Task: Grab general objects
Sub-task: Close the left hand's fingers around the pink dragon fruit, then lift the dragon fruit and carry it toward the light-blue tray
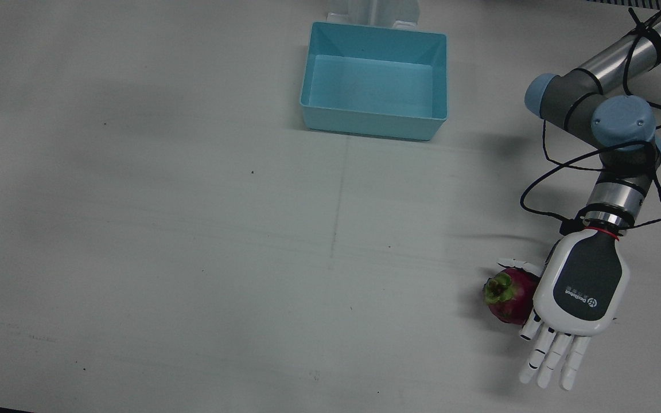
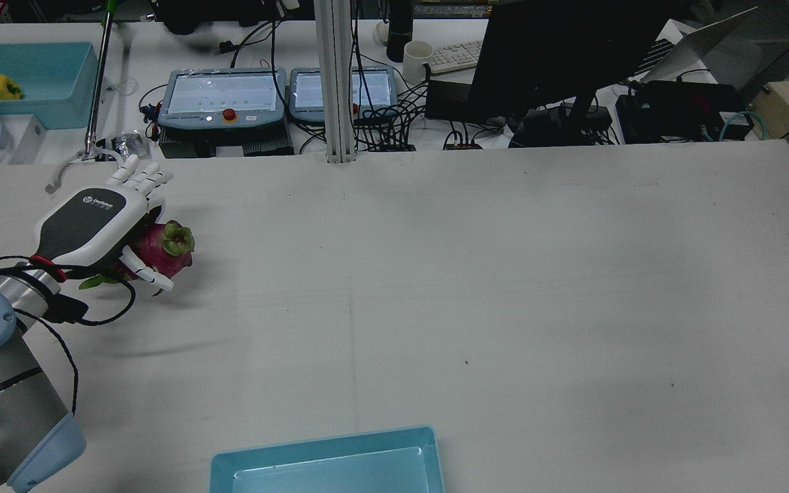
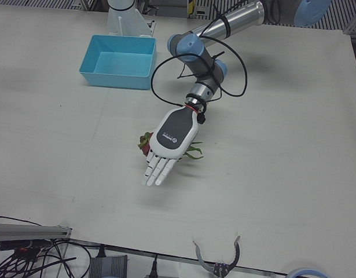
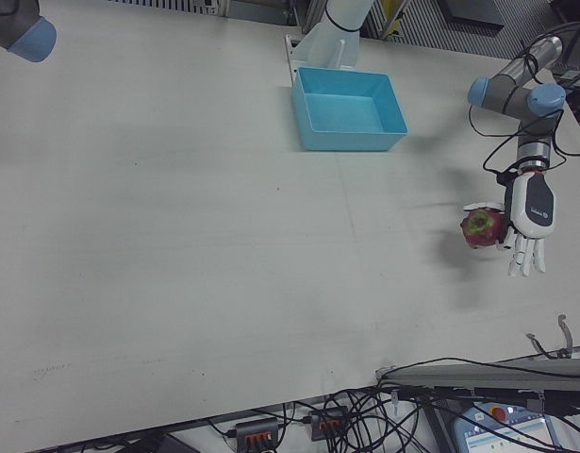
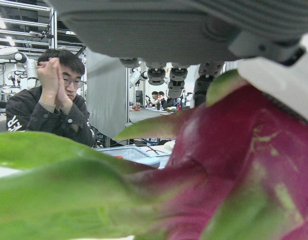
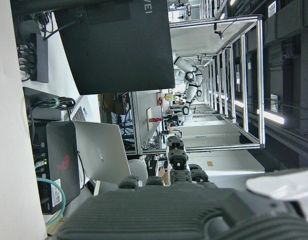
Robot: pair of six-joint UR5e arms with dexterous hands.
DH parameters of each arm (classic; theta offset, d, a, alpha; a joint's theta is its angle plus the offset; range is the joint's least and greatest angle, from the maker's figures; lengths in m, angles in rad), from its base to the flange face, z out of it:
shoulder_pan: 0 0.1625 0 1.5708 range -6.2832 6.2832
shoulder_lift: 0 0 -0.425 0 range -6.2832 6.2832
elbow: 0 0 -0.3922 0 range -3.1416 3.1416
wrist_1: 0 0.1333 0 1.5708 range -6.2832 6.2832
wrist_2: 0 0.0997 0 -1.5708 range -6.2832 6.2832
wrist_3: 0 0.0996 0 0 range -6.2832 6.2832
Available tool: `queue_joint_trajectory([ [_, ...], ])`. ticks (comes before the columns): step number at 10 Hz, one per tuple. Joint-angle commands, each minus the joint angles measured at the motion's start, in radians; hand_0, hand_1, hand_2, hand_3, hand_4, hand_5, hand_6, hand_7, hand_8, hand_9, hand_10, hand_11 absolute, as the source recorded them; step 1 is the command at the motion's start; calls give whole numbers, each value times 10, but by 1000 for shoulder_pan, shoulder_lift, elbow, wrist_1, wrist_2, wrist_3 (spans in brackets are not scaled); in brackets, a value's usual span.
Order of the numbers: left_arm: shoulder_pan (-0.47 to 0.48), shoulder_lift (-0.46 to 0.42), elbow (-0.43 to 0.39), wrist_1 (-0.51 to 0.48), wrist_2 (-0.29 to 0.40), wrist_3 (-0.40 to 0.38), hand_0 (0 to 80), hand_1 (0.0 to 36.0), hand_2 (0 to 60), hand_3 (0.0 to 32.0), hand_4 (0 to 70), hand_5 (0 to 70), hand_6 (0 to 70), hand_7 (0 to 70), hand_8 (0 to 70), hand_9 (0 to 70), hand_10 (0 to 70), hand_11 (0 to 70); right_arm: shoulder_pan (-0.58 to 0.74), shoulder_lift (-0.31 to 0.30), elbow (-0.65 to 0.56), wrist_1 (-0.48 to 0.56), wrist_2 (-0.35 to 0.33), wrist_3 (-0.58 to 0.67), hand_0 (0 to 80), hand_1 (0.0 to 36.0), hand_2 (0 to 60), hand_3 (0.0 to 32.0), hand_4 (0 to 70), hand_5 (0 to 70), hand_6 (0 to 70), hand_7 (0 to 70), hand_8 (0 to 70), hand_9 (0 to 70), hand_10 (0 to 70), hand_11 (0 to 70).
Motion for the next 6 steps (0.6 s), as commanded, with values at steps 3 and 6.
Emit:
queue_joint_trajectory([
  [3,-6,9,-151,-44,440,-195,359,175,600,0,263,700,80,156,153,47,16,24,0,0,0,0,0,0,0,0,0,0,0,0,0,0,0,0,0,0],
  [6,40,9,-257,-15,558,-315,285,121,583,0,243,700,104,194,174,77,29,40,0,0,0,0,-1,0,0,0,0,0,0,0,0,0,0,0,0,0],
])
